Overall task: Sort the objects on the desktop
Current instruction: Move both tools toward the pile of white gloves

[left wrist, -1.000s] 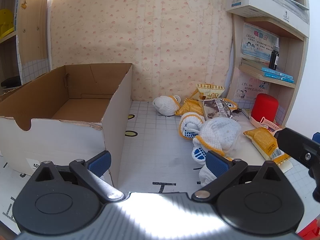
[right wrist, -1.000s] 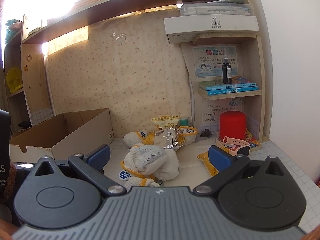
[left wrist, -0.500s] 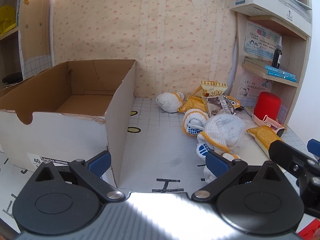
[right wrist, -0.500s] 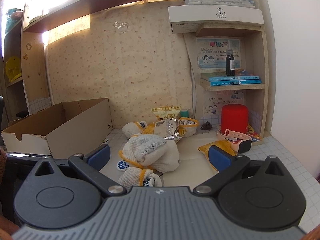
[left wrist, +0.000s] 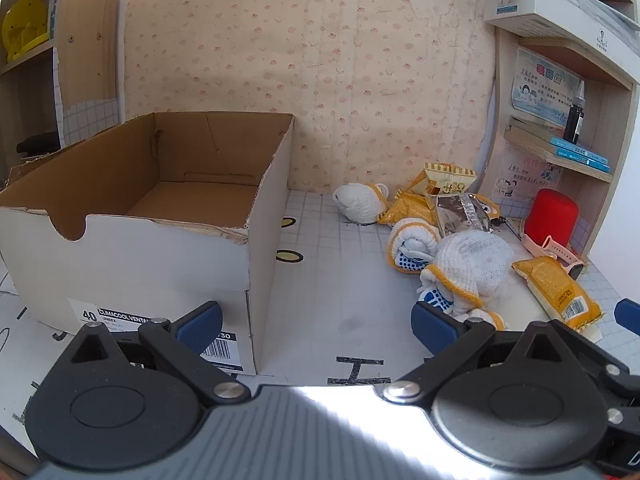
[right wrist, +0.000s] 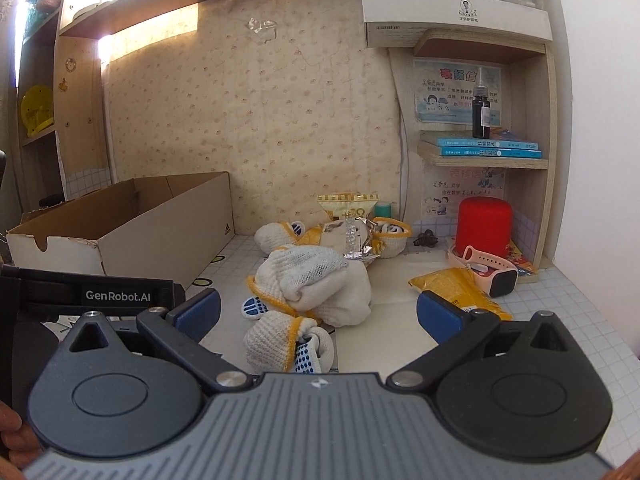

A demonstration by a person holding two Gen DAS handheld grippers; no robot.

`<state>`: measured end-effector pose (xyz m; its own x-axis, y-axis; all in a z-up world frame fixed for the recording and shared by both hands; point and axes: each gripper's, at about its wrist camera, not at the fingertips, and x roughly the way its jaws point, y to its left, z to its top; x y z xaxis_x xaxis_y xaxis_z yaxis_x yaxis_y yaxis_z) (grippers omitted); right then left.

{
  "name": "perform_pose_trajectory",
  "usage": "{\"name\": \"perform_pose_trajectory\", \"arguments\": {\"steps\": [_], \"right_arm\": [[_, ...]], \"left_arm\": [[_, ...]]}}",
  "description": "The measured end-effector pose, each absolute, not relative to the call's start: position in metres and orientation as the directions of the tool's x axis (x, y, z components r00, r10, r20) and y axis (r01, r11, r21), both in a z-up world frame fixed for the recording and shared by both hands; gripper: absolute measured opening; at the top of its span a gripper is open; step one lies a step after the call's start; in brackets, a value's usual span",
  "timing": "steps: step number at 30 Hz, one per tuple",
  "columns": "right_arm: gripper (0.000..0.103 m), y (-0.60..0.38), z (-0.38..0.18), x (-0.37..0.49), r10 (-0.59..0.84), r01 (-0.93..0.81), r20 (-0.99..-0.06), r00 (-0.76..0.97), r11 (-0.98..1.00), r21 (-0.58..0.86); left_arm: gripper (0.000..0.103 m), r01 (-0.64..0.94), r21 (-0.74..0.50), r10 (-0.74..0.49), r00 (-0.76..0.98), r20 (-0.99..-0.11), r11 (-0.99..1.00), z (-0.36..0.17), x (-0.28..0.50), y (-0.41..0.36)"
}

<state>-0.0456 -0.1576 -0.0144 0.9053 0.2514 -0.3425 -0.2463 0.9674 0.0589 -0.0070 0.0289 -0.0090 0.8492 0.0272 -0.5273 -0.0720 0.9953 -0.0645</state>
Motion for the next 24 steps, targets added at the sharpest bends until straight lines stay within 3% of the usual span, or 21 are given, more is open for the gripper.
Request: {"name": "perform_pose_trajectory", "arguments": {"steps": [24], "right_arm": [[0.101, -0.164, -0.014, -0.040, 0.245, -0.233, -0.357, 0.901, 0.969, 0.077]], "left_arm": [[0.103, -0.048, -0.056, 0.010, 0.838, -0.545, 0.997, -0.014, -0.006, 0.020]]}}
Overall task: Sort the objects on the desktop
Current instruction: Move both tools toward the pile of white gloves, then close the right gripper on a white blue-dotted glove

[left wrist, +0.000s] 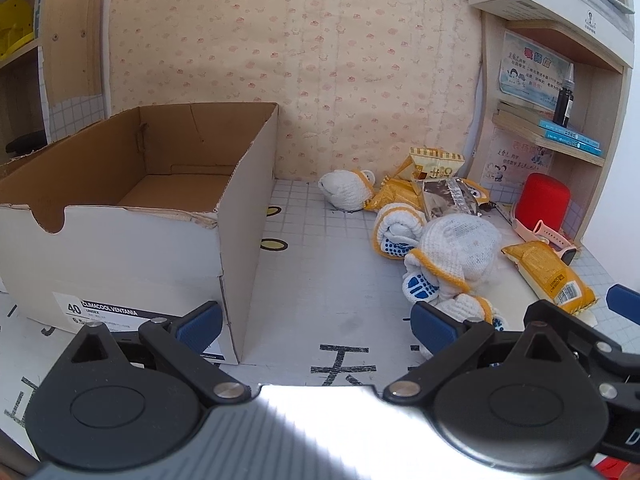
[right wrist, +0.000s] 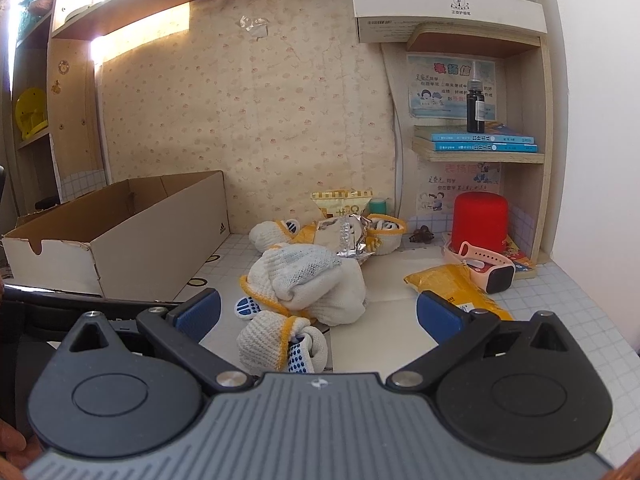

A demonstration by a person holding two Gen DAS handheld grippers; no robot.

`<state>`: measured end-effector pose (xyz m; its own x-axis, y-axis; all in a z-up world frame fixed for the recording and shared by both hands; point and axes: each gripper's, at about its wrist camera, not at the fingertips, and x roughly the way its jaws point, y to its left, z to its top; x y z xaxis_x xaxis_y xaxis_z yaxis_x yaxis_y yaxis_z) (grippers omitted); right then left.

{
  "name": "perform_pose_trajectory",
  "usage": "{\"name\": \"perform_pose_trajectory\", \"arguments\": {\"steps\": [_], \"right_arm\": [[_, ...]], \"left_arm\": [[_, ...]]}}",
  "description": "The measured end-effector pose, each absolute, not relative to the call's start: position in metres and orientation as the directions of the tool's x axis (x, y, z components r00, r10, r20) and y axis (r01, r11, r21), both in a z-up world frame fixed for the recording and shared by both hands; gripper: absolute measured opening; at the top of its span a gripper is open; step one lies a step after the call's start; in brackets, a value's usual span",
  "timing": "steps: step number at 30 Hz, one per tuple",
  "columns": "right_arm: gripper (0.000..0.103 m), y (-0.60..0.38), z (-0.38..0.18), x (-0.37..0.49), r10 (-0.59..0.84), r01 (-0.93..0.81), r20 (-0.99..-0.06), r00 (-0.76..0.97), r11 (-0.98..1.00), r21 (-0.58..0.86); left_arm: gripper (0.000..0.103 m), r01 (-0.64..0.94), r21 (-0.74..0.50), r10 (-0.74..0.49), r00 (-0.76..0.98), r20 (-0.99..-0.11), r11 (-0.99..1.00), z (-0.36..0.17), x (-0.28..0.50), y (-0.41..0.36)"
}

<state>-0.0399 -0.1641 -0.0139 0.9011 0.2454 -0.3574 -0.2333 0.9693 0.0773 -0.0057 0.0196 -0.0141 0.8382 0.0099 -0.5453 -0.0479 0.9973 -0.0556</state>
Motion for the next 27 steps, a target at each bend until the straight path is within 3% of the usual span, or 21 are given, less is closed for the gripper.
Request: {"name": "perform_pose_trajectory", "arguments": {"steps": [12, 27], "right_arm": [[0.101, -0.150, -0.031, -0.026, 0.294, -0.297, -0.418, 0.859, 0.953, 0.060], [0.101, -0.126, -0.047, 0.005, 0.322, -0.354, -0.480, 0.816, 0.935, 0.025]], "left_arm": [[0.103, -0.153, -0.008, 0.127, 0.850, -0.511, 0.988, -0.005, -0.008, 0.039], [0.103, -0.164, -0.016, 0.129, 0.831, -0.542, 0.986, -0.014, 0.000, 0.046]]}}
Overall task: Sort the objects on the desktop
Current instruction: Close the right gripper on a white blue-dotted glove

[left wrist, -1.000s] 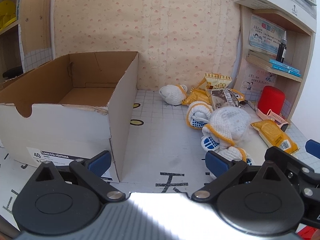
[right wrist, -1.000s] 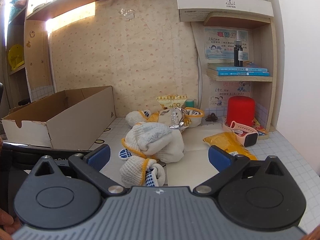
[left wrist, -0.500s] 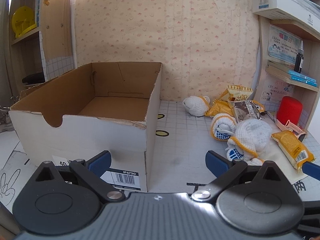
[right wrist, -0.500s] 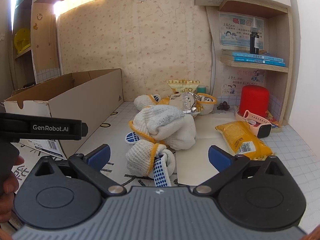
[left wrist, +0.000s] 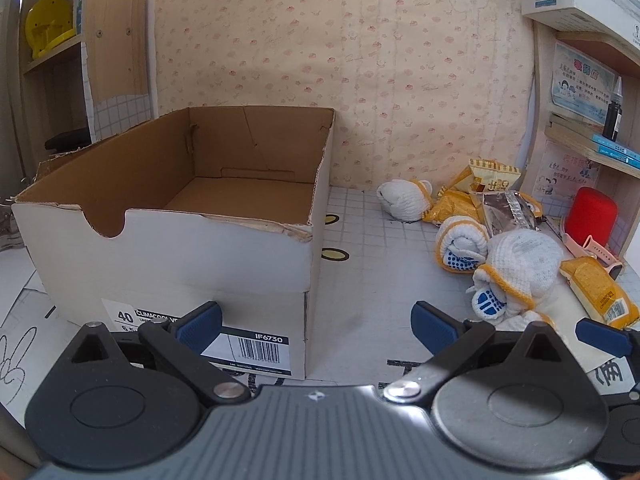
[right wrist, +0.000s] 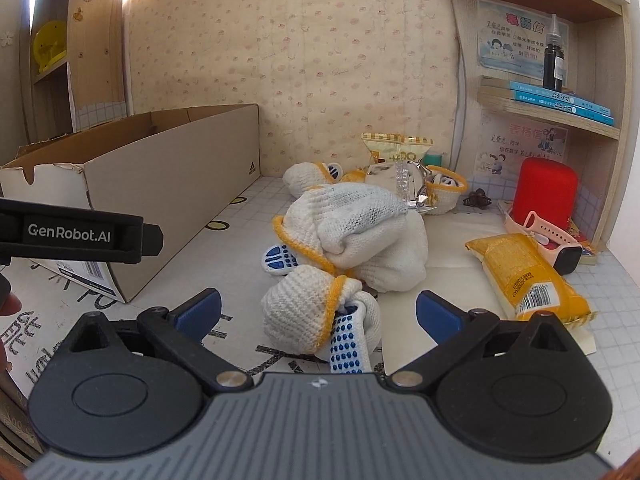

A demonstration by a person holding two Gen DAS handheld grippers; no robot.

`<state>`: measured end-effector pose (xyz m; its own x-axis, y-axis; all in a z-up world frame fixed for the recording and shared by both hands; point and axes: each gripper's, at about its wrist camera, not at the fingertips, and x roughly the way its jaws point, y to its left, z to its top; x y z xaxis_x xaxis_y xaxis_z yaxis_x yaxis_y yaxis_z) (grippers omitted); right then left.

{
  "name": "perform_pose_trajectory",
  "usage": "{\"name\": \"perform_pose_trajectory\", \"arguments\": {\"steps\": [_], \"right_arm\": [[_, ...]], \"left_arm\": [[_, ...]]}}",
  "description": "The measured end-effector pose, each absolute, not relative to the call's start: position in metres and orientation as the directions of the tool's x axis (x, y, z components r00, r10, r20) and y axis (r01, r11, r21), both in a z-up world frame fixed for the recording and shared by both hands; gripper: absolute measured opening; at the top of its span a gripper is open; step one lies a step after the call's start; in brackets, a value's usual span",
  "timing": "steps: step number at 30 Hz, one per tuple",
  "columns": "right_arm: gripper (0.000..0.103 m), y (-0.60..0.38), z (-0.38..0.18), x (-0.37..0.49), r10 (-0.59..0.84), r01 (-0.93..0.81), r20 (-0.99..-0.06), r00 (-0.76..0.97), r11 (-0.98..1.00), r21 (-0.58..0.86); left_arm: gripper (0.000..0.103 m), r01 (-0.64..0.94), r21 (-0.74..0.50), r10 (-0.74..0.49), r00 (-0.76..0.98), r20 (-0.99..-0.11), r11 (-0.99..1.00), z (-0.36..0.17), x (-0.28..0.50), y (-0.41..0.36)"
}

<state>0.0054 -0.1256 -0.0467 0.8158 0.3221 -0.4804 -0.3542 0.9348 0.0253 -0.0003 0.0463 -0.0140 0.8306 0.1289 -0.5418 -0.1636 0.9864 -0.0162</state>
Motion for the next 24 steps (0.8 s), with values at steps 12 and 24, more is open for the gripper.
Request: {"name": "perform_pose_trajectory", "arguments": {"steps": [12, 24], "right_arm": [[0.074, -0.109, -0.057, 0.018, 0.299, -0.379, -0.537, 0.789, 0.924, -0.042], [0.057, -0.150, -0.045, -0.003, 0.294, -0.345, -0.531, 0.795, 0.939, 0.005]], "left_arm": [[0.103, -0.162, -0.016, 0.129, 0.837, -0.531, 0.987, -0.011, 0.000, 0.042], [0.103, -0.008, -0.042, -0.015, 0.854, -0.519, 0.999, -0.001, -0.006, -0.009]]}}
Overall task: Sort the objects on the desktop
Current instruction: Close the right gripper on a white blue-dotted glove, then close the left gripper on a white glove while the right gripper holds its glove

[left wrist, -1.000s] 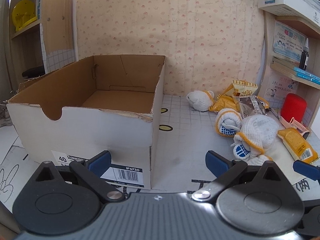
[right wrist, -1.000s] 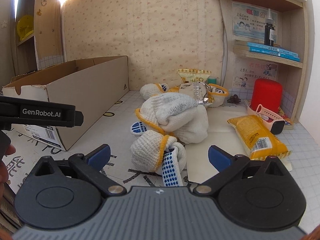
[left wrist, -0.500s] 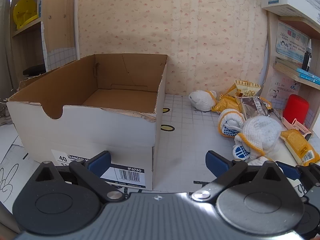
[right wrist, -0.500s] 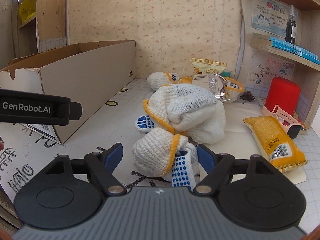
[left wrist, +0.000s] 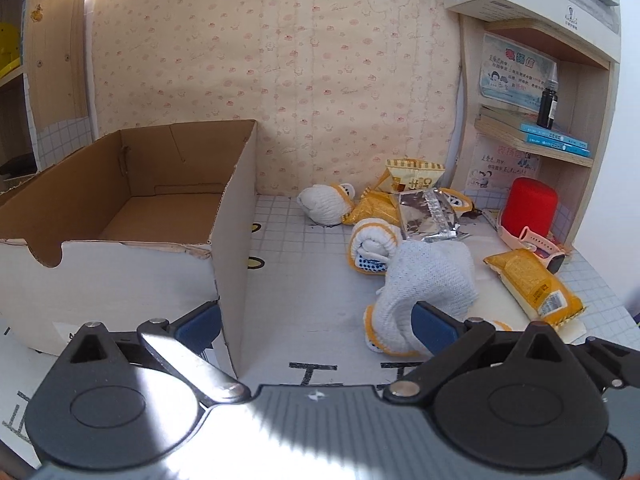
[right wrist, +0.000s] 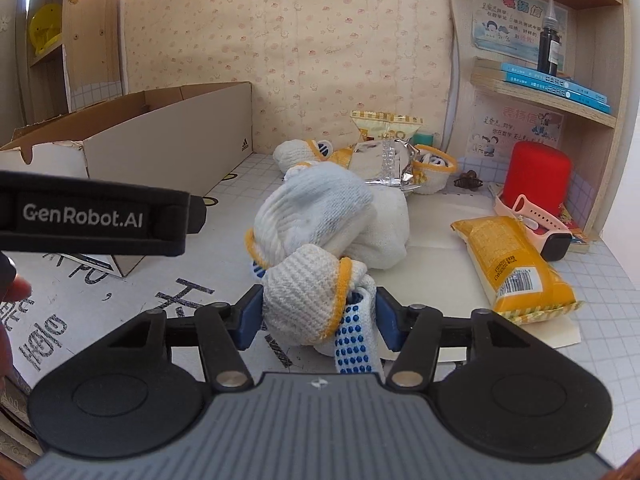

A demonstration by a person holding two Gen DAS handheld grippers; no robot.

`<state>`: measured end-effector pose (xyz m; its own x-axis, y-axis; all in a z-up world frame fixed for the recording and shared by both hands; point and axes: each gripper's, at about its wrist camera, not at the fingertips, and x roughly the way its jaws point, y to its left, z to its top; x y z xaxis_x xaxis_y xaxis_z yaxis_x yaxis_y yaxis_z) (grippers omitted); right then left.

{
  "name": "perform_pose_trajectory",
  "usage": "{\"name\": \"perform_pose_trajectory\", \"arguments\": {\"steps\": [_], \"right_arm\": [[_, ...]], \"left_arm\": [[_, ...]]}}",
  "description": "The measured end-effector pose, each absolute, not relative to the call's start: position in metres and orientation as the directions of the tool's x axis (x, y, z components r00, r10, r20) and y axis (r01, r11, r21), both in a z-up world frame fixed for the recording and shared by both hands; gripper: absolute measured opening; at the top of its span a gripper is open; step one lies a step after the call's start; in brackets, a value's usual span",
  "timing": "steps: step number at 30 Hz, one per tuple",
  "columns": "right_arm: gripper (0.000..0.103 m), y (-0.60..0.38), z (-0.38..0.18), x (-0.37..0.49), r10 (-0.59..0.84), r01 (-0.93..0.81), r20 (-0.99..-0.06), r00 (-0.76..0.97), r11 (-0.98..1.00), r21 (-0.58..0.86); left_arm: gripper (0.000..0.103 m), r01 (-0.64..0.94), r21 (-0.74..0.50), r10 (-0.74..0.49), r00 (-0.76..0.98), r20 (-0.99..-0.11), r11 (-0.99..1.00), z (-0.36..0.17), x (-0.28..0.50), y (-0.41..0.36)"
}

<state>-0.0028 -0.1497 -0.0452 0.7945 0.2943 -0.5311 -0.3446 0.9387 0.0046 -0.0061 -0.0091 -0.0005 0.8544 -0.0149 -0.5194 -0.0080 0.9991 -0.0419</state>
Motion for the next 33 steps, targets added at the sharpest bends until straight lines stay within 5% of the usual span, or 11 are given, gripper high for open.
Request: {"name": "perform_pose_trajectory", "arguments": {"steps": [4, 17, 29, 33], "right_arm": [[0.057, -0.166, -0.044, -0.014, 0.290, -0.340, -0.528, 0.798, 0.941, 0.003], [0.058, -0.217, -0.049, -0.030, 0.236, -0.281, -0.508, 0.829, 0.960, -0.013], [0.058, -0.226, -0.053, -0.026, 0.243, -0.273, -0.502, 0.830, 0.962, 0.015], [0.058, -0.230, -0.054, -0.023, 0.245, -0.266, -0.505, 0.828, 0.963, 0.031]], "left_arm": [[0.103, 0.012, 0.080, 0.022, 0.909, -0.415, 0.997, 0.002, -0.026, -0.045], [0.097, 0.216, -0.045, -0.212, 0.858, -0.467, 0.975, -0.033, 0.012, -0.074], [0.095, 0.215, -0.025, -0.197, 0.832, -0.519, 0.976, -0.047, 0.050, -0.099], [0.070, 0.174, -0.018, -0.157, 0.830, -0.535, 0.985, -0.053, 0.060, -0.100]]}}
